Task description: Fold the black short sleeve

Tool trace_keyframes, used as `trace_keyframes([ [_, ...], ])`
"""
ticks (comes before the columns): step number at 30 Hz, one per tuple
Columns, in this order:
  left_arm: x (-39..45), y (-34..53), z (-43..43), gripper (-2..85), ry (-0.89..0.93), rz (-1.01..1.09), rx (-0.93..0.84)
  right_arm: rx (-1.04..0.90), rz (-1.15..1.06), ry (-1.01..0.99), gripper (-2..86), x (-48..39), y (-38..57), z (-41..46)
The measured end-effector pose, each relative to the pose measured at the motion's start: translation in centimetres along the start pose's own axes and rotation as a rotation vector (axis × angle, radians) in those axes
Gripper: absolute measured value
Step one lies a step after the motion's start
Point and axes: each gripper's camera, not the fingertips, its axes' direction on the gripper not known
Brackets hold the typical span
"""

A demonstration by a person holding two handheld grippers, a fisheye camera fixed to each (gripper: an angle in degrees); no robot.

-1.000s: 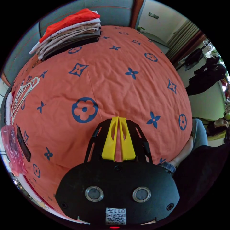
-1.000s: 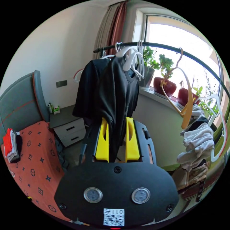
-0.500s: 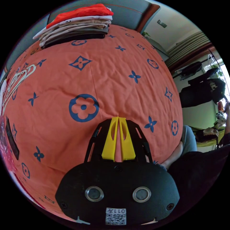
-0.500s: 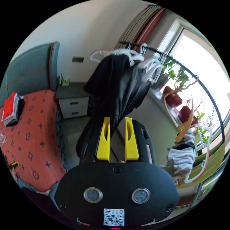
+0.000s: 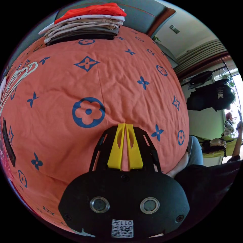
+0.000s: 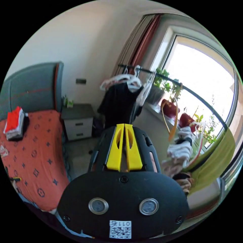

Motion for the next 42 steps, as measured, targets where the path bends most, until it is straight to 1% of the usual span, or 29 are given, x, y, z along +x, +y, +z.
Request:
trace_keyframes([
  [2, -0.2, -0.1, -0.5, 0.2, 0.001, 0.001, 0.004, 0.060, 0.059, -0.081, 3.7, 1.1, -6.0, 0.0],
  [4, -0.3, -0.2, -0.8, 0.1, 0.002, 0.000, 0.007, 0.034, 0.080, -0.097, 5.2, 1.7, -10.6, 2.0],
  [6, -0.2, -0.3, -1.2, 0.1, -0.001, 0.003, 0.010, -0.010, 0.098, -0.037, 6.7, 2.5, -14.5, 4.6],
  [8, -0.1, -0.4, -1.6, 0.1, -0.011, 0.013, 0.011, -0.088, 0.161, 0.091, 7.4, 4.1, -18.0, 8.0],
  [11, 0.0, -0.7, -2.0, 0.1, -0.014, 0.015, 0.008, -0.179, 0.247, 0.118, 7.4, 6.8, -20.1, 10.9],
  [13, -0.1, -0.9, -2.2, 0.1, -0.008, 0.012, 0.004, -0.185, 0.306, 0.075, 7.3, 8.2, -20.7, 11.7],
  [15, -0.2, -1.1, -2.4, 0.1, 0.005, 0.009, 0.002, -0.255, 0.326, 0.032, 7.5, 9.2, -21.1, 13.2],
  [17, -0.4, -1.3, -2.7, 0.1, 0.031, -0.004, 0.001, -0.315, 0.339, 0.101, 7.3, 9.8, -21.3, 14.7],
  [19, -0.3, -1.3, -3.0, 0.1, 0.042, -0.010, 0.001, -0.321, 0.329, 0.103, 6.4, 9.9, -21.1, 15.4],
  [22, 0.1, -1.3, -3.5, 0.0, 0.042, -0.009, 0.000, -0.310, 0.257, 0.012, 4.3, 9.3, -21.3, 15.9],
  [24, 0.5, -1.3, -3.9, 0.0, 0.035, -0.006, -0.003, -0.326, 0.185, 0.076, 3.6, 8.4, -21.7, 15.9],
  [28, 1.6, -1.1, -4.8, 0.0, 0.022, -0.002, -0.007, -0.272, 0.213, -0.003, 3.0, 8.0, -22.2, 14.0],
  [30, 2.1, -1.0, -5.2, 0.0, 0.017, 0.002, -0.007, -0.236, 0.215, -0.002, 2.9, 7.5, -22.4, 12.4],
  [34, 3.2, -0.3, -6.2, 0.0, 0.021, 0.000, -0.002, -0.137, 0.239, -0.054, 2.8, 6.0, -22.3, 7.3],
  [38, 4.8, 0.6, -7.4, 0.0, 0.007, 0.015, 0.005, -0.141, 0.140, -0.049, 2.8, 3.1, -19.8, 1.3],
  [42, 6.1, 1.7, -8.4, 0.1, 0.013, 0.014, 0.015, -0.159, 0.119, -0.109, 2.7, 1.9, -15.7, -4.8],
])
